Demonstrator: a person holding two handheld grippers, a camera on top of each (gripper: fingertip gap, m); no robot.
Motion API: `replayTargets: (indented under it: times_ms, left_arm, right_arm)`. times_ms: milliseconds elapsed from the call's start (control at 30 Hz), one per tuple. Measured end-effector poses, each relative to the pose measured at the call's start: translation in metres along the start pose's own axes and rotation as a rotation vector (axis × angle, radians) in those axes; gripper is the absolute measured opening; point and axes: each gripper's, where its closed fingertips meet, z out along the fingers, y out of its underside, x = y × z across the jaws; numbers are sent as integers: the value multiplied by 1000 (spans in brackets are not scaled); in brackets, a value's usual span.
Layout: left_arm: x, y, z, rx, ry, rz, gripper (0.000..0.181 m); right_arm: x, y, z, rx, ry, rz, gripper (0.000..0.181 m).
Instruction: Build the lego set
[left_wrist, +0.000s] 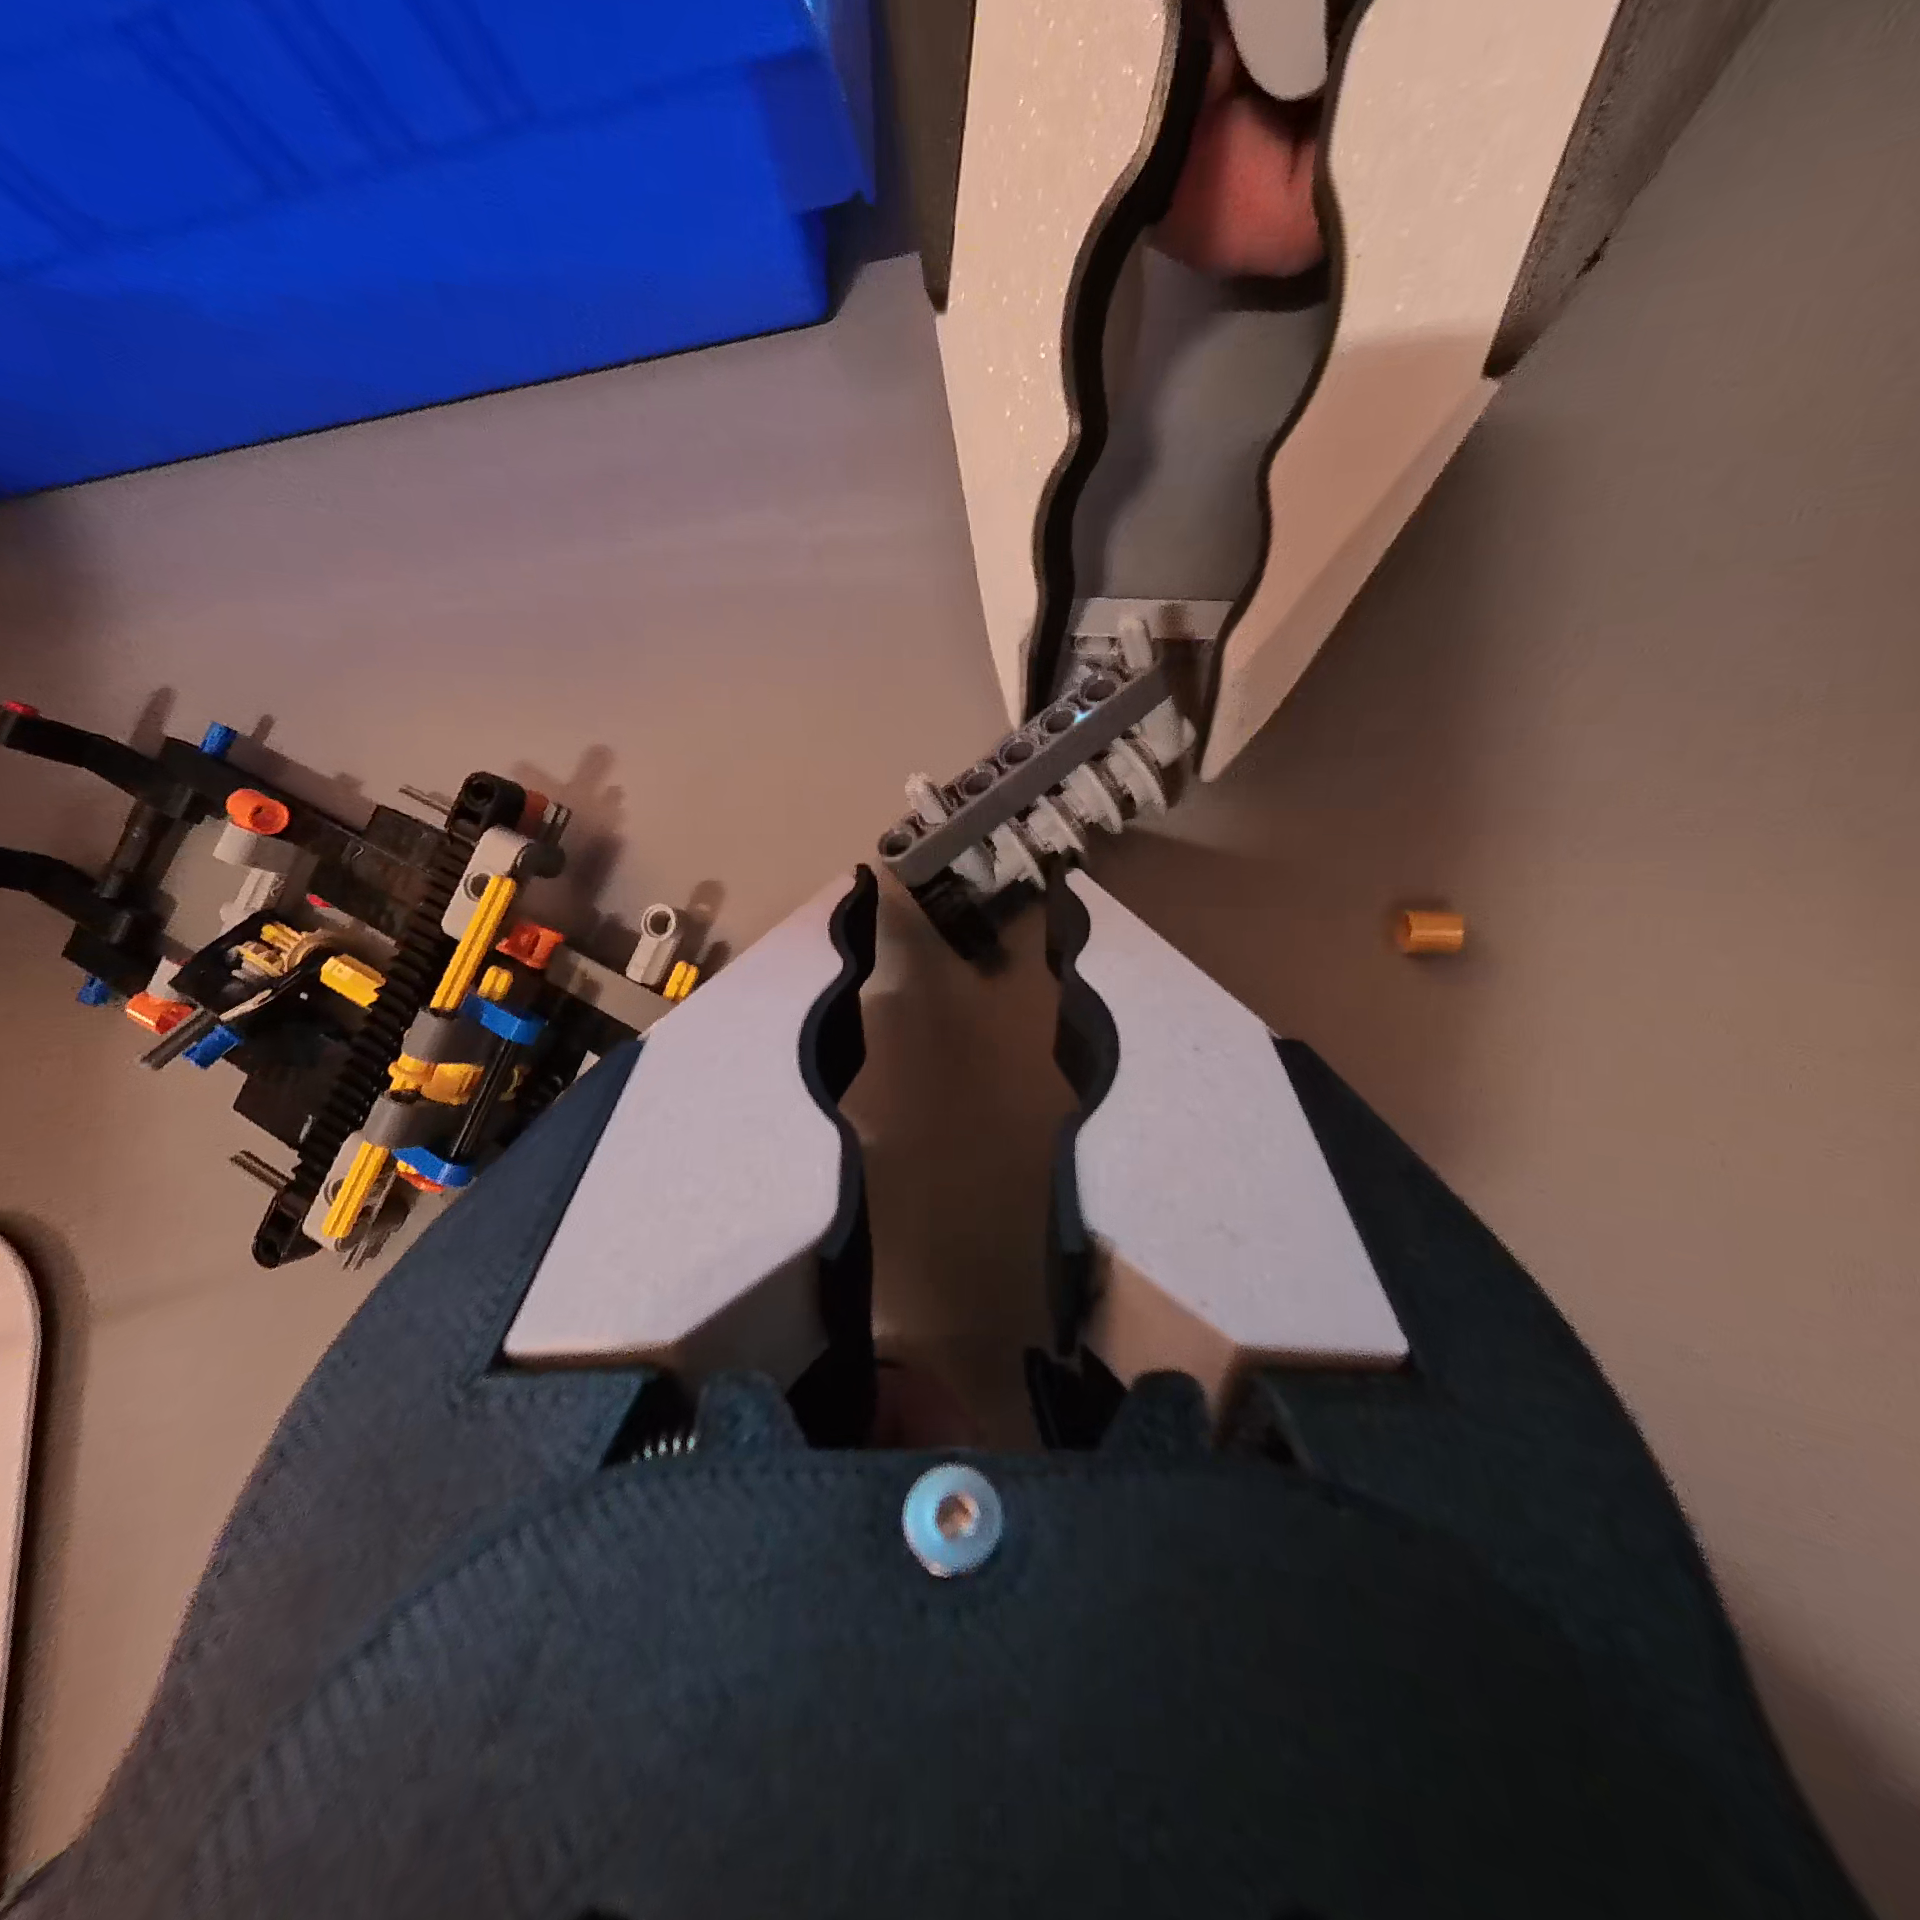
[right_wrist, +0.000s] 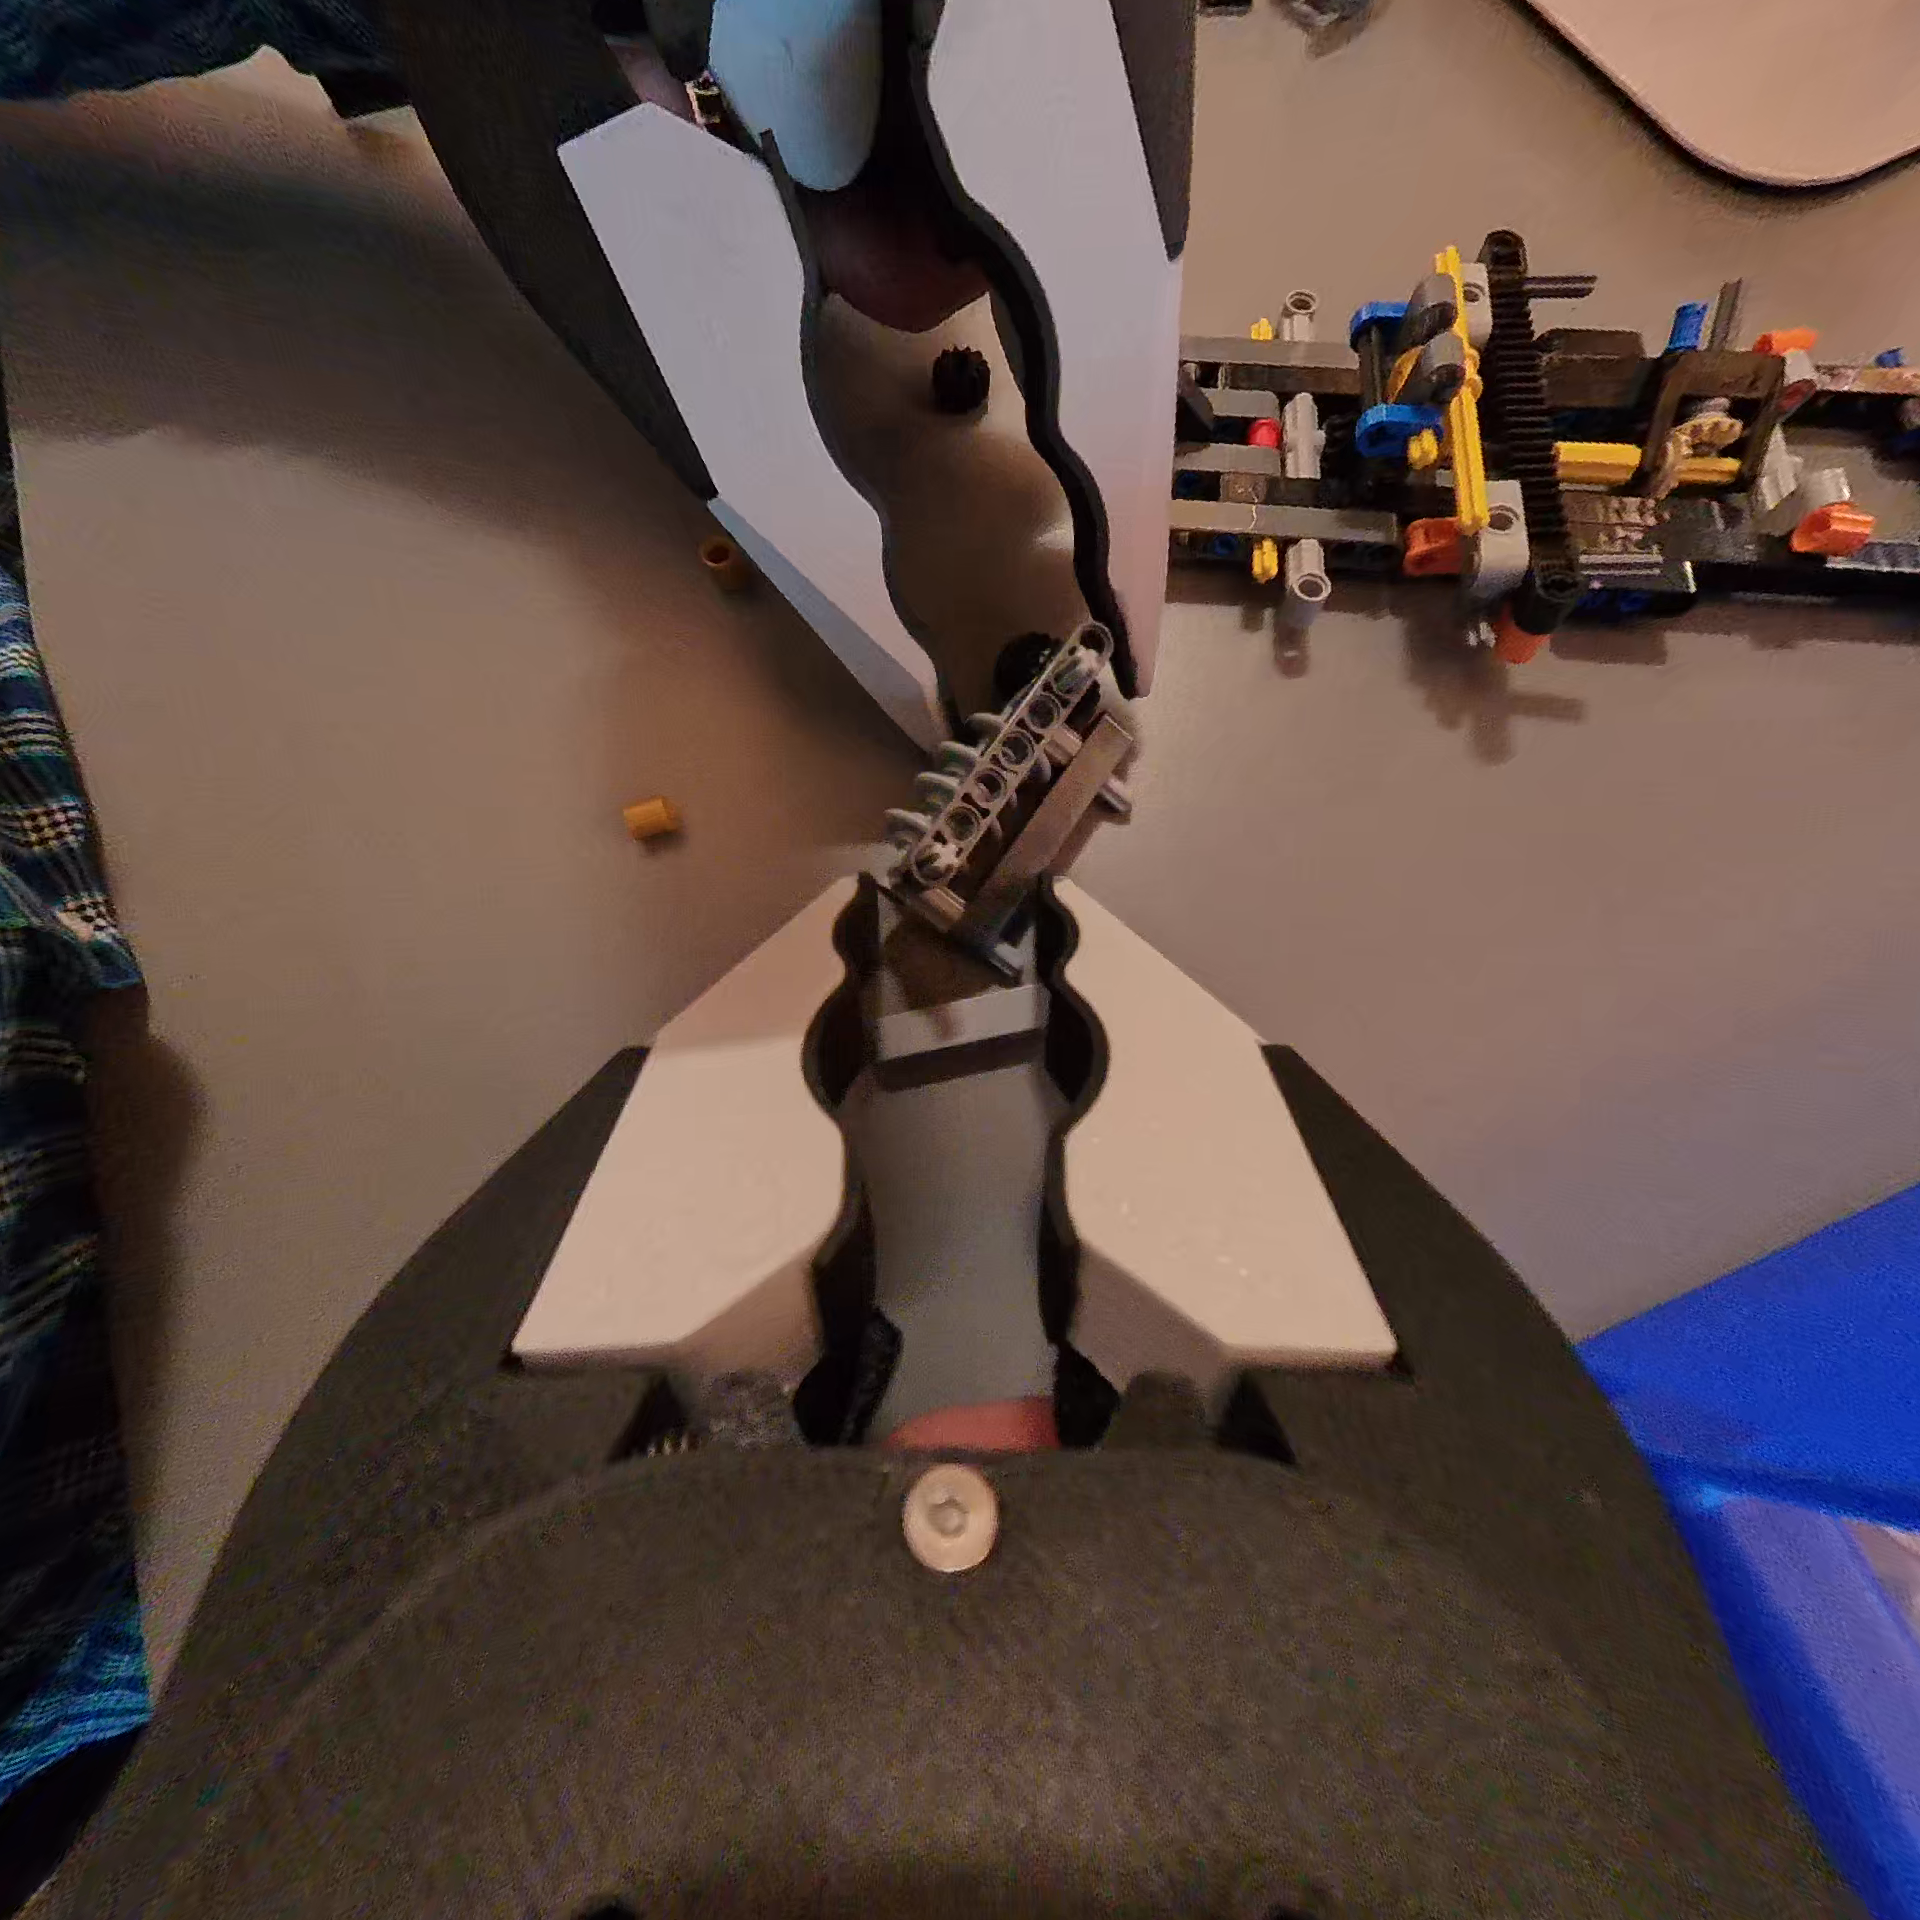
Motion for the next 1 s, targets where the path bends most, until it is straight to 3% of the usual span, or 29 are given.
replayTargets:
  times_ms: [567, 1000]
  left_arm:
    - [0, 7, -21, 4, -56, -50, 32]
    - [2, 27, -31, -39, -139, -89, 25]
  right_arm:
    - [-5, -3, 4, -19, 28, -31, 26]
    - [-33, -16, 12, -12, -10, -34, 45]
